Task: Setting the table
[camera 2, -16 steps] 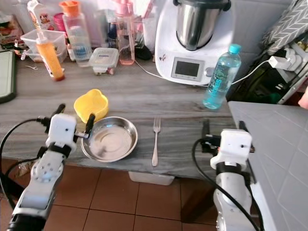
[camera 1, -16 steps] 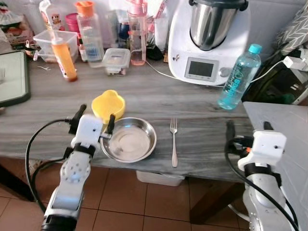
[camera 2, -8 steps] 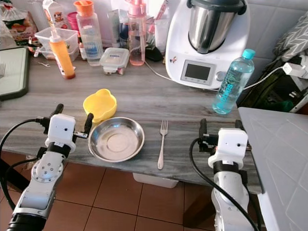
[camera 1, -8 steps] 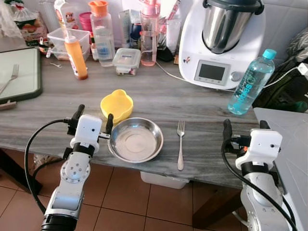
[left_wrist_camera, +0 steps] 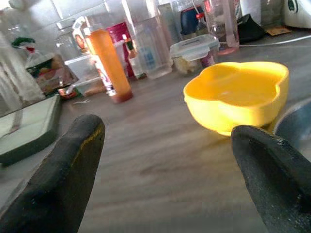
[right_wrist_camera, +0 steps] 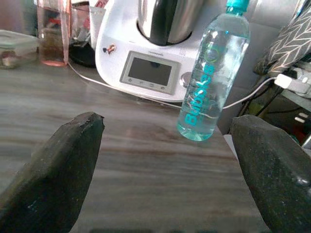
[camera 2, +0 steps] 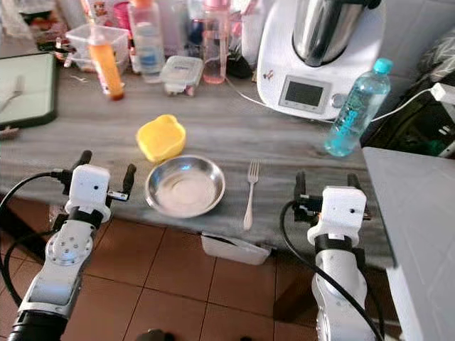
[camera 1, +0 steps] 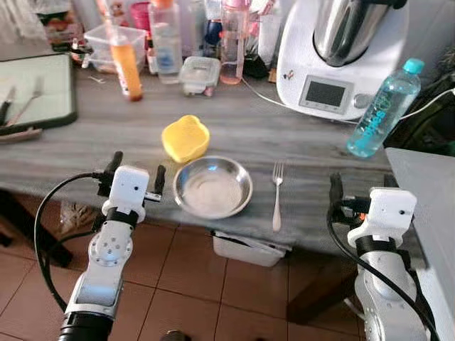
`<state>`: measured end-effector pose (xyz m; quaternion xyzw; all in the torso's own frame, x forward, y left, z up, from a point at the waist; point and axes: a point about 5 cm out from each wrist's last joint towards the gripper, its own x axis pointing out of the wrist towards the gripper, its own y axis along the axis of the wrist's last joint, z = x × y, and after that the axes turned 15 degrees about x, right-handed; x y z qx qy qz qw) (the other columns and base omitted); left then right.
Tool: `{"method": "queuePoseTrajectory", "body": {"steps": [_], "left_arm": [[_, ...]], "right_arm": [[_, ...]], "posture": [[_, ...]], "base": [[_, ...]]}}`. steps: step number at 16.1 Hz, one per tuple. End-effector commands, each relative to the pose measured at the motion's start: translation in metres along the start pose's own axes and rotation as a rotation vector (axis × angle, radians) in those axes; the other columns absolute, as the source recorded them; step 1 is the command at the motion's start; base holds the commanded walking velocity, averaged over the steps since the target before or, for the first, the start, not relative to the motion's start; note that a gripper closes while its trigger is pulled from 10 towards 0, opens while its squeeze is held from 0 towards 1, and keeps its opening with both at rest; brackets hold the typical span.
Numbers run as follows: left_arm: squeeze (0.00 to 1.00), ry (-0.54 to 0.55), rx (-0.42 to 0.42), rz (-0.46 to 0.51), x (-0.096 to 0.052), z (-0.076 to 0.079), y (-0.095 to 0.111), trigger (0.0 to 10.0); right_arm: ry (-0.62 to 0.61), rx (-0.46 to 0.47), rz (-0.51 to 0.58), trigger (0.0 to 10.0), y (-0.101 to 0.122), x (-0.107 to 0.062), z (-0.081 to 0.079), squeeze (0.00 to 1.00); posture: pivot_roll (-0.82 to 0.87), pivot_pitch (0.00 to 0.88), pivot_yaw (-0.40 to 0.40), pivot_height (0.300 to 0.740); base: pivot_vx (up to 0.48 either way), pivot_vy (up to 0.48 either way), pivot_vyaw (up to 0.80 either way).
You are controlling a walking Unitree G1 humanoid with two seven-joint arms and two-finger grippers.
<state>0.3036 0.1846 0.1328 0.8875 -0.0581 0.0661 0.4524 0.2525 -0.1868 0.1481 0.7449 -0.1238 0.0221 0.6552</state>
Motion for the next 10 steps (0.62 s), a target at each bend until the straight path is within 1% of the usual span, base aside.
{"method": "queuePoseTrajectory", "body": {"steps": [1, 5, 10], "left_arm": [[0.0, -0.002, -0.001, -0.007, 0.002, 0.002, 0.0, 10.0], [0.0, -0.008, -0.003, -0.006, 0.002, 0.003, 0.001, 10.0], [0.0, 0.001, -0.007, -0.007, 0.004, 0.001, 0.0, 10.0]], "right_arm": [[-0.013, -0.007, 0.007, 10.0, 0.001, 0.001, 0.005, 0.0], [-0.02, -0.01, 0.011, 10.0, 0.001, 0.005, 0.007, 0.0], [-0.019, -0.019, 0.033, 10.0, 0.004, 0.014, 0.007, 0.0]], "posture": [[0.23, 0.077, -0.035, 0.74], [0.25, 0.072, -0.033, 0.74], [0.26, 0.059, -0.04, 0.74]], "base": [[-0.262, 0.0, 0.0], [-0.271, 0.0, 0.0], [-0.282, 0.0, 0.0]]}}
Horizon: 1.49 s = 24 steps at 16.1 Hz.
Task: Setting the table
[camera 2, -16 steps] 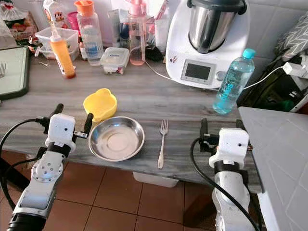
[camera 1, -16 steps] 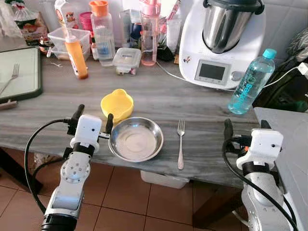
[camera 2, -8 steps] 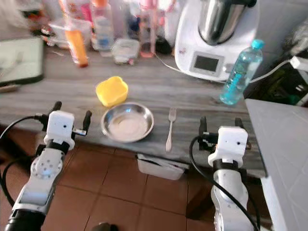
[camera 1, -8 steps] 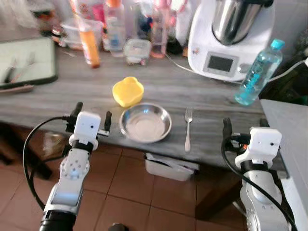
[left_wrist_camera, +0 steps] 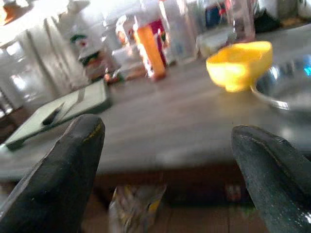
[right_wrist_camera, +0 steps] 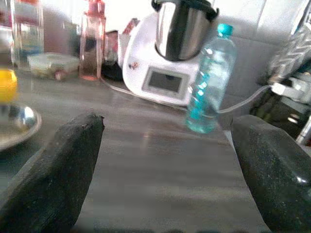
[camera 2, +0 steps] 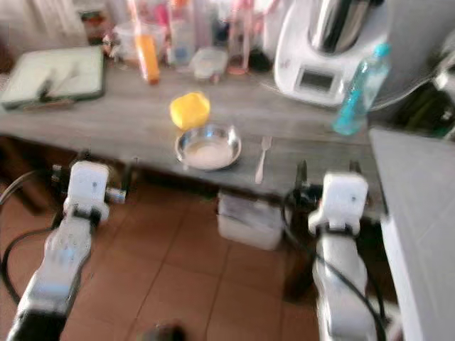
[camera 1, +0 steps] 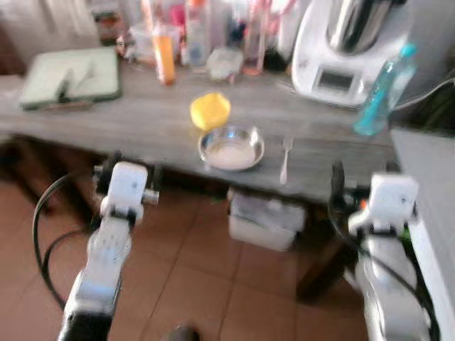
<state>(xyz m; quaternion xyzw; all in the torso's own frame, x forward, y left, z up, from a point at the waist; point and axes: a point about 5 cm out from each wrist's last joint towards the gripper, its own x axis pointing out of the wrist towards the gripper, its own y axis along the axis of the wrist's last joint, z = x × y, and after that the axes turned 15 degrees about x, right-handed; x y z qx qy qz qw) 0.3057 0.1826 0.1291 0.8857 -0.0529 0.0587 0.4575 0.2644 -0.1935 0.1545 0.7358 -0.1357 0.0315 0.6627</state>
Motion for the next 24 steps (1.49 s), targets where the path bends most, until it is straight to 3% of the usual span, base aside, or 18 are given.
{"method": "queuePoseTrajectory", "body": {"steps": [1, 14, 24], "left_arm": [[0.0, 0.008, 0.003, 0.01, 0.002, -0.002, 0.003, 10.0], [0.0, -0.027, 0.003, 0.01, 0.003, 0.006, 0.004, 10.0], [0.0, -0.101, -0.064, 0.09, 0.011, 0.019, 0.019, 10.0]], "right_arm": [[-0.02, 0.001, 0.003, 10.0, 0.0, 0.0, 0.003, 0.0], [-0.033, -0.012, 0.005, 10.0, 0.001, -0.004, 0.008, 0.0], [-0.021, -0.005, 0.026, 10.0, 0.0, 0.009, -0.001, 0.0]], "posture": [[0.26, 0.059, -0.04, 0.74], [0.23, 0.073, -0.033, 0.74], [0.24, 0.04, -0.038, 0.74]], "base": [[-0.281, 0.0, 0.0], [-0.28, 0.0, 0.0], [0.0, 0.0, 0.0]]}}
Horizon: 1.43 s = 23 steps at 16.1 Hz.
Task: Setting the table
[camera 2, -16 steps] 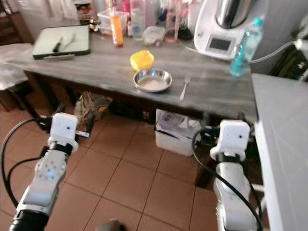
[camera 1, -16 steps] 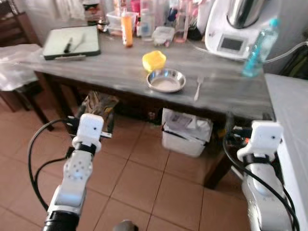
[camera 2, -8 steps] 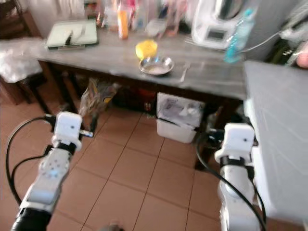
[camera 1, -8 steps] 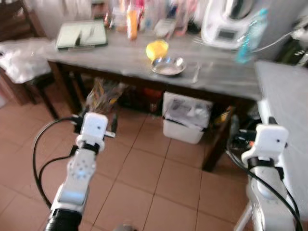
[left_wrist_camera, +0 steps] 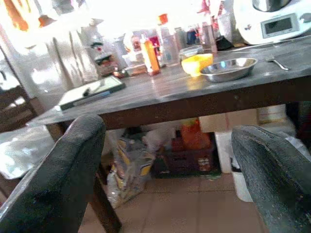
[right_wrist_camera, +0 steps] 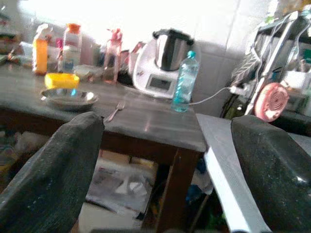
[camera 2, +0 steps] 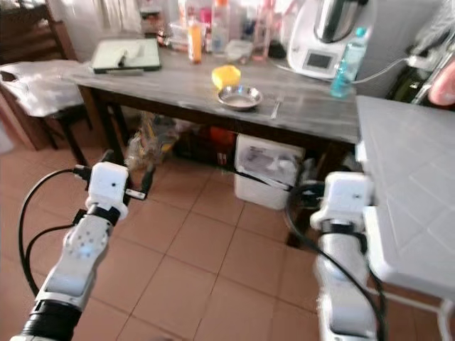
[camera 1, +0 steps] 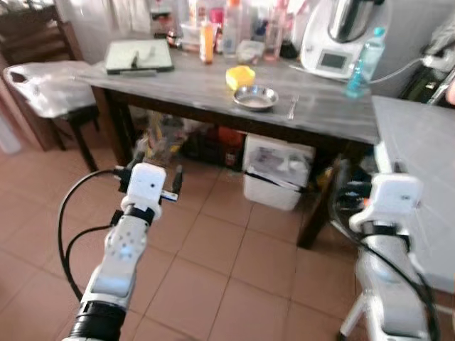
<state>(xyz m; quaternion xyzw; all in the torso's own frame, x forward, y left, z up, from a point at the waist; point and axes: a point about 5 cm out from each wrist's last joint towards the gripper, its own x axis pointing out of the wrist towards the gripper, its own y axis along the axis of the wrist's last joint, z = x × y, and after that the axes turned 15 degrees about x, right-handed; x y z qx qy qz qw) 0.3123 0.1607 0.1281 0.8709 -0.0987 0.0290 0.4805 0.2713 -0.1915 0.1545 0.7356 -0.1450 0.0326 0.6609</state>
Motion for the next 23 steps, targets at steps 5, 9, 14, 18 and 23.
{"method": "queuePoseTrajectory", "body": {"steps": [5, 9, 14, 18, 23], "left_arm": [[0.0, -0.049, -0.05, 0.061, 0.009, 0.009, 0.013, 10.0], [0.0, -0.065, -0.055, 0.061, 0.01, 0.011, 0.012, 10.0], [0.0, -0.095, -0.048, 0.06, 0.008, 0.015, 0.01, 10.0], [0.0, -0.079, -0.036, 0.062, 0.014, 0.008, 0.01, 10.0], [0.0, -0.084, -0.052, 0.074, 0.014, 0.014, 0.015, 10.0]], "right_arm": [[-0.001, -0.025, -0.008, 10.0, -0.002, -0.002, 0.003, 0.0], [-0.012, -0.027, -0.02, 10.0, -0.005, -0.008, 0.005, 0.0], [-0.007, -0.043, -0.053, 10.0, -0.013, -0.016, 0.004, 0.0], [0.004, -0.051, -0.054, 10.0, -0.012, -0.017, 0.003, 0.0], [0.006, -0.042, -0.055, 10.0, -0.012, -0.017, 0.001, 0.0]], "posture": [[0.23, 0.046, -0.042, 0.74], [0.21, 0.051, -0.036, 0.74], [0.2, 0.066, -0.036, 0.74], [0.2, 0.073, -0.043, 0.74], [0.2, 0.077, -0.043, 0.74]], "base": [[0.0, -0.191, 0.0], [0.0, -0.373, 0.0], [0.0, -0.48, 0.0], [0.0, -0.48, 0.0], [0.0, -0.48, 0.0]]}}
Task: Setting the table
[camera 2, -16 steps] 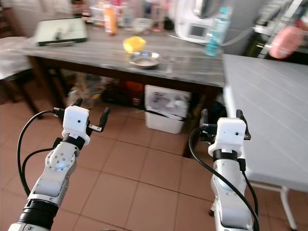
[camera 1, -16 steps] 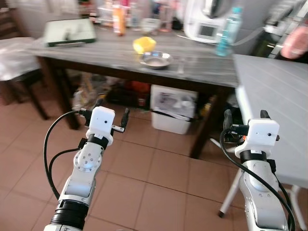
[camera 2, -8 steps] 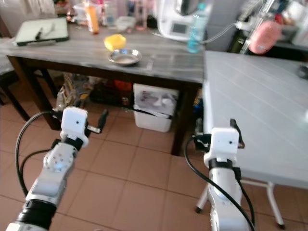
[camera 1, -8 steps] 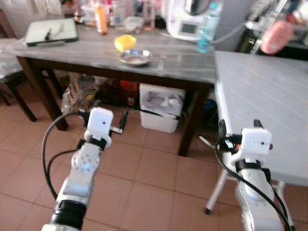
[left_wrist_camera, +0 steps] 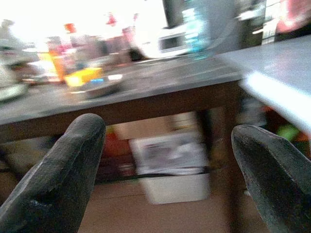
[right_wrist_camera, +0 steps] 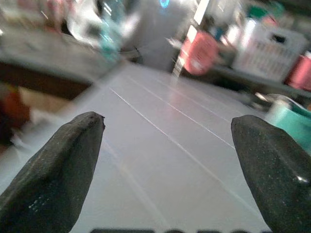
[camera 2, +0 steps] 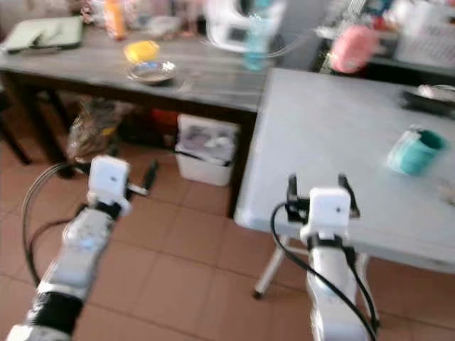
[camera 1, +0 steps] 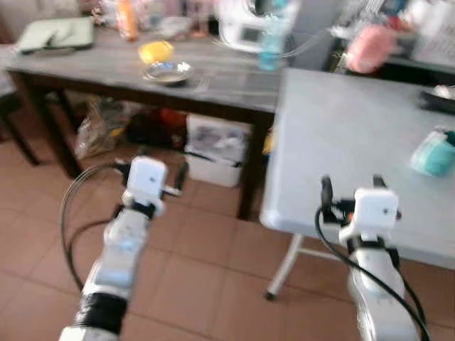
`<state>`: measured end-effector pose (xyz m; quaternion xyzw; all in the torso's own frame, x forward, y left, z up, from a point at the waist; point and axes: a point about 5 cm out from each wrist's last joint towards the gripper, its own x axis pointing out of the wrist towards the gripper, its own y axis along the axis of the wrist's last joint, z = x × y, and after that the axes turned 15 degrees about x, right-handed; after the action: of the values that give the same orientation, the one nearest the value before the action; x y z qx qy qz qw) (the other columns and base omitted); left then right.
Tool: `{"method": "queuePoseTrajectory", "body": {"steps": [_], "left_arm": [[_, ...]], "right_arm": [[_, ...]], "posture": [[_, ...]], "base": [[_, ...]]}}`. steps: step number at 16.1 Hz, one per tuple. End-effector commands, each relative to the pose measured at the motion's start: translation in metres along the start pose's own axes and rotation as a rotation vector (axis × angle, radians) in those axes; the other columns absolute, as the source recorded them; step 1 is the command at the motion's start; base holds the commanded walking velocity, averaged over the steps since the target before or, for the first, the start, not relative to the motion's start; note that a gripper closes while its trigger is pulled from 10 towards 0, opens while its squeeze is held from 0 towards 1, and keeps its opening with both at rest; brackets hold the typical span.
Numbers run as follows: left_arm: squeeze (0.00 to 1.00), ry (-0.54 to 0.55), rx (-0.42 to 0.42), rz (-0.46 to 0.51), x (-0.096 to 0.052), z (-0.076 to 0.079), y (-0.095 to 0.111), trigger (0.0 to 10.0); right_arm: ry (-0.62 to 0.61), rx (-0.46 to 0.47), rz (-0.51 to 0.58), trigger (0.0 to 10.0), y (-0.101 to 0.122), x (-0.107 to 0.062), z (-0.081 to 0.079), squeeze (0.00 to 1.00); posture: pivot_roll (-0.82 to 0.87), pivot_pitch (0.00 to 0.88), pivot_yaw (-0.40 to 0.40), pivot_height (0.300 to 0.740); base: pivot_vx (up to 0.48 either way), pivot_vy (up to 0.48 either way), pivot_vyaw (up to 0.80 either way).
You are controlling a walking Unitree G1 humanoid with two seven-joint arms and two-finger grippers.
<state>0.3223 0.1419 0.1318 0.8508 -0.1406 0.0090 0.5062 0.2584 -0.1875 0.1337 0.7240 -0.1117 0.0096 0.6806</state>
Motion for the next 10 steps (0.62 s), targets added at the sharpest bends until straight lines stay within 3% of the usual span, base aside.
{"method": "queuePoseTrajectory", "body": {"steps": [1, 10], "left_arm": [[0.0, -0.024, 0.014, 0.021, 0.0019, 0.003, 0.005, 10.0], [0.0, -0.062, 0.005, 0.042, 0.0091, 0.0098, 0.0099, 10.0]], "right_arm": [[-0.012, 0.008, 0.022, 10.0, 0.005, 0.0008, 0.0007, 0.0], [-0.035, 0.002, 0.042, 10.0, 0.0096, 0.0008, 0.0049, 0.0]], "posture": [[0.2, 0.078, -0.041, 0.74], [0.17, 0.092, -0.024, 0.74]], "base": [[0.0, -0.48, 0.0], [0.0, -0.48, 0.0]]}}
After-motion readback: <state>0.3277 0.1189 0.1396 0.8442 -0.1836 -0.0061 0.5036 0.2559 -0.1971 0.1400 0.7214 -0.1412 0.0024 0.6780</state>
